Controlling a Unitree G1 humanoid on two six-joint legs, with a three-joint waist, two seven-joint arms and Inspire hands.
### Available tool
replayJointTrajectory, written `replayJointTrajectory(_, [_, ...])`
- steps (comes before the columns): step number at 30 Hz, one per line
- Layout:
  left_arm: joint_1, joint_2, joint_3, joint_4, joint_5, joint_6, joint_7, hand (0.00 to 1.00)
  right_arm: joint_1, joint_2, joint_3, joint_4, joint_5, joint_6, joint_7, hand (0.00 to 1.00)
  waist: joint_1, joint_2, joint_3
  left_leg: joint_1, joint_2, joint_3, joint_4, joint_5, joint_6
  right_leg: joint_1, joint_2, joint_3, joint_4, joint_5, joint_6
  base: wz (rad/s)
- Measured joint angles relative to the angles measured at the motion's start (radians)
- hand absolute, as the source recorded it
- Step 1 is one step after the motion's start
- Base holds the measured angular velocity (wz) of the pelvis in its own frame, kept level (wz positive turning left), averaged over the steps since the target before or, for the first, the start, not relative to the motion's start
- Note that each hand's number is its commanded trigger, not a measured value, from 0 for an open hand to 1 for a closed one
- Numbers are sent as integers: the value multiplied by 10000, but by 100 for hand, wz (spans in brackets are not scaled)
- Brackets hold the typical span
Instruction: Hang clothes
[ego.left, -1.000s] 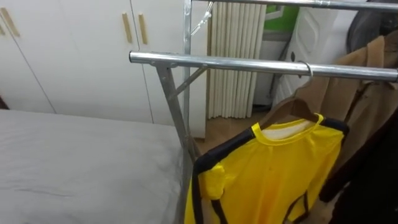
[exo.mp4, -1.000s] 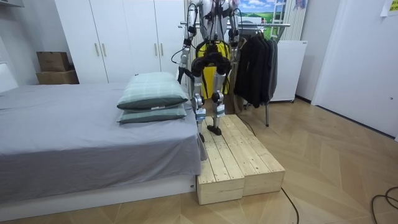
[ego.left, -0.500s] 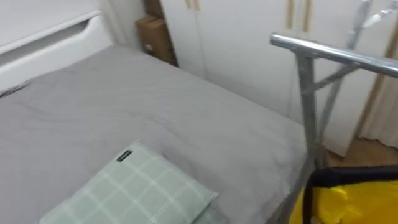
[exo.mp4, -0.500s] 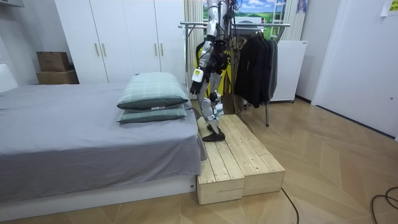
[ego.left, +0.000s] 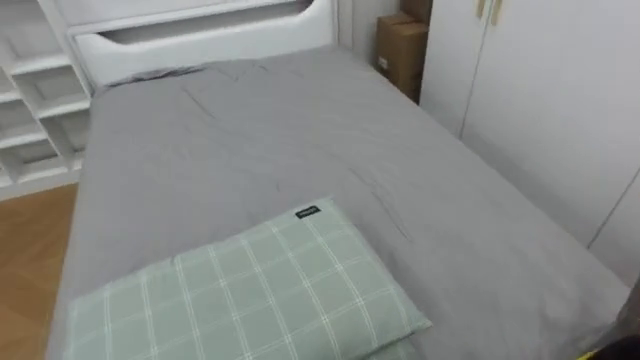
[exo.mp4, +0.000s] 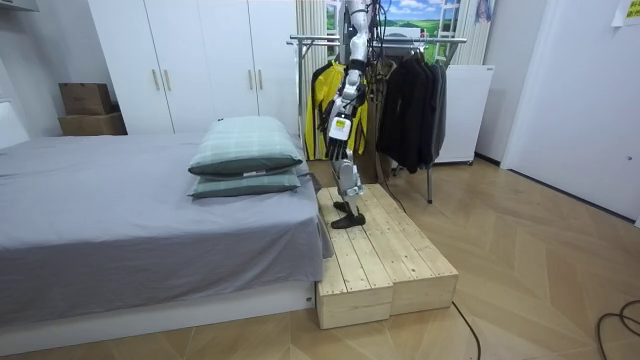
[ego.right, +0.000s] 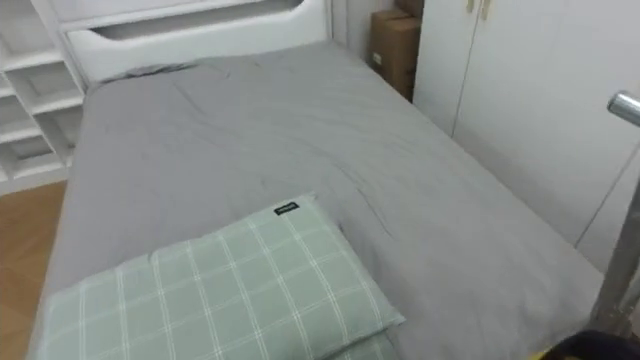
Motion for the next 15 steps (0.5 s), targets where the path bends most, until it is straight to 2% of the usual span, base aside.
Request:
replayJointTrajectory(2, [-11,20,18,68,-331,-2,16,0,164,12,3,11,-24,73,-150,0,44,-113,30,-23,-283,-627,-12,59,146,247,-1,650,-163,16,30,82])
replayJointTrajectory(3, [-13,20,27,81,-428,-2,21,0,181,30,-5,11,-51,78,-183,0,23,-136,54,-23,-348,-790,-12,56,198,325,-17,781,-183,32,62,82])
replayJointTrajectory(4, [-12,19,55,94,-560,-2,35,0,199,50,-10,11,-139,79,-194,0,42,-199,76,-41,-486,-1061,-39,49,288,390,-31,1130,-217,69,146,76])
replayJointTrajectory(5, [-15,17,74,136,-650,-4,42,0,168,53,-18,8,-208,78,-197,0,57,-165,57,-74,-597,-1352,-55,59,359,492,-20,1306,-317,130,251,71])
replayJointTrajectory(6, [-16,17,93,157,-668,-4,54,0,162,57,-37,2,-207,77,-198,0,41,-190,58,-87,-669,-1492,-76,81,403,538,-34,1380,-344,139,268,71])
replayJointTrajectory(7, [-8,15,167,179,-726,-4,91,0,163,70,-88,1,-208,76,-207,0,42,-332,112,-47,-813,-1748,-137,139,490,659,-76,1549,-416,155,311,69])
replayJointTrajectory(8, [25,16,170,184,-827,-3,174,0,174,81,-87,1,-205,78,-238,0,68,-383,112,4,-929,-1982,-198,180,558,798,15,1914,-613,213,446,65])
replayJointTrajectory(9, [53,16,170,186,-830,-2,218,0,182,96,-87,-6,-212,78,-269,0,80,-404,119,7,-976,-2056,-227,200,589,856,80,2176,-748,243,494,49])
replayJointTrajectory(10, [69,14,214,189,-833,-1,233,0,140,120,-88,-27,-238,74,-284,0,155,-454,118,2,-1060,-2183,-231,222,628,949,159,2721,-972,312,604,41])
replayJointTrajectory(11, [179,11,383,192,-828,8,227,0,144,155,-88,-24,-271,74,-292,0,193,-558,106,-13,-1146,-2391,-246,239,660,1092,227,3017,-1243,393,691,39])
replayJointTrajectory(13, [237,1,562,187,-828,18,230,0,209,176,-89,-15,-326,74,-311,0,263,-654,107,8,-1248,-2611,-228,251,694,1326,295,3239,-1566,472,739,36])
replayJointTrajectory(15, [302,-38,567,179,-822,103,244,0,219,176,-87,-2,-458,78,-399,0,311,-632,110,0,-1318,-2811,-155,224,743,1470,347,3470,-1776,543,776,30])
